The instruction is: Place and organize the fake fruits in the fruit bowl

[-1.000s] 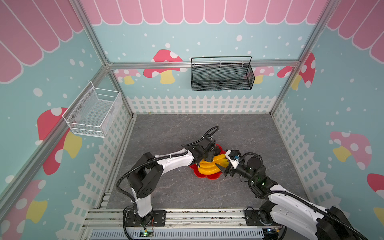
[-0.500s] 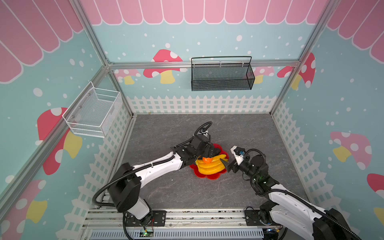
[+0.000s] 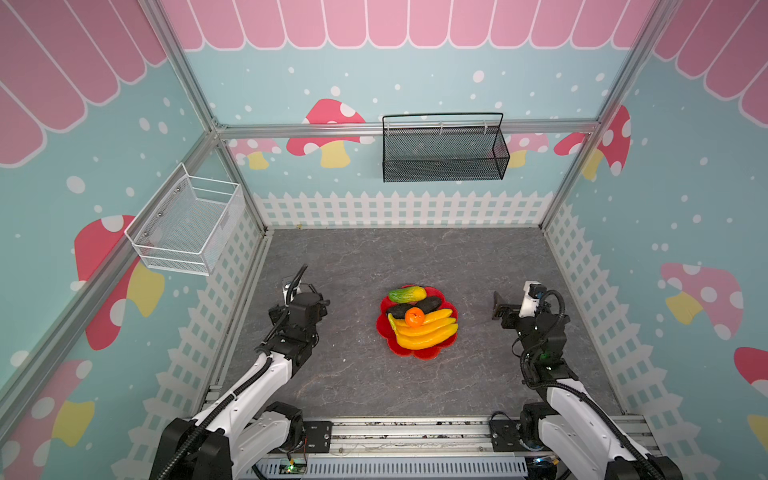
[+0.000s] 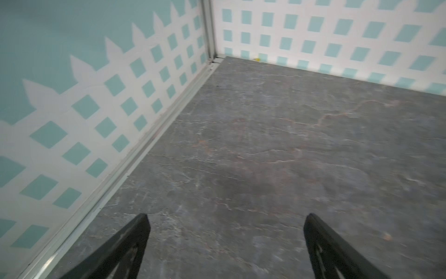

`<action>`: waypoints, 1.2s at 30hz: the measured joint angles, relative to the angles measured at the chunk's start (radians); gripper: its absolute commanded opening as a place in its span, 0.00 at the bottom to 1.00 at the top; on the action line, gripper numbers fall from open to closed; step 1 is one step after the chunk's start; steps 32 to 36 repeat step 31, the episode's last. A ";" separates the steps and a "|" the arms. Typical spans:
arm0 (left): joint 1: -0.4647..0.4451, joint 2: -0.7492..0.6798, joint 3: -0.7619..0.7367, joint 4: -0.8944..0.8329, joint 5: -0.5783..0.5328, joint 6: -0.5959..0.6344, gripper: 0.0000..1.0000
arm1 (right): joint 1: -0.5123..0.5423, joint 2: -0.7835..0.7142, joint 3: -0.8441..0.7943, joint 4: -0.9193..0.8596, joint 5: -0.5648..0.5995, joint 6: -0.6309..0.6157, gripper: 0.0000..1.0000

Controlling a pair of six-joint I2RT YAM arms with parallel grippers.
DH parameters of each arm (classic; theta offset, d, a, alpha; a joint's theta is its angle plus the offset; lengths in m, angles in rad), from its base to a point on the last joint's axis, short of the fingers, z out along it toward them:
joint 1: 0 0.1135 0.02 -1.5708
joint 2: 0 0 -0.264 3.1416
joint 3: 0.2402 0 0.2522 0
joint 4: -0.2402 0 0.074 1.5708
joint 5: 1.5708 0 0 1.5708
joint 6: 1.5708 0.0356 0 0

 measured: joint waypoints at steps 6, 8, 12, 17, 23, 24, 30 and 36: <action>0.126 0.117 -0.173 0.375 0.082 0.075 1.00 | -0.038 0.152 -0.169 0.282 0.165 -0.101 0.99; 0.138 0.201 -0.180 0.546 0.124 0.101 1.00 | -0.042 0.248 -0.179 0.319 0.166 -0.124 0.99; 0.154 0.433 -0.169 0.857 0.215 0.148 0.99 | -0.044 0.402 -0.159 0.489 0.132 -0.169 0.99; 0.154 0.526 -0.143 0.933 0.265 0.173 0.99 | -0.058 0.635 -0.140 0.746 0.044 -0.200 0.99; 0.151 0.524 -0.055 0.917 0.288 0.190 0.99 | -0.062 0.712 -0.022 0.739 -0.035 -0.226 0.98; 0.151 0.523 -0.054 0.919 0.292 0.193 0.99 | -0.062 0.712 -0.007 0.745 -0.040 -0.229 0.98; 0.149 0.525 -0.050 0.880 0.312 0.203 0.99 | -0.062 0.710 0.000 0.739 -0.064 -0.237 0.98; 0.150 0.525 -0.049 0.878 0.315 0.203 0.99 | -0.062 0.710 0.000 0.739 -0.066 -0.237 0.99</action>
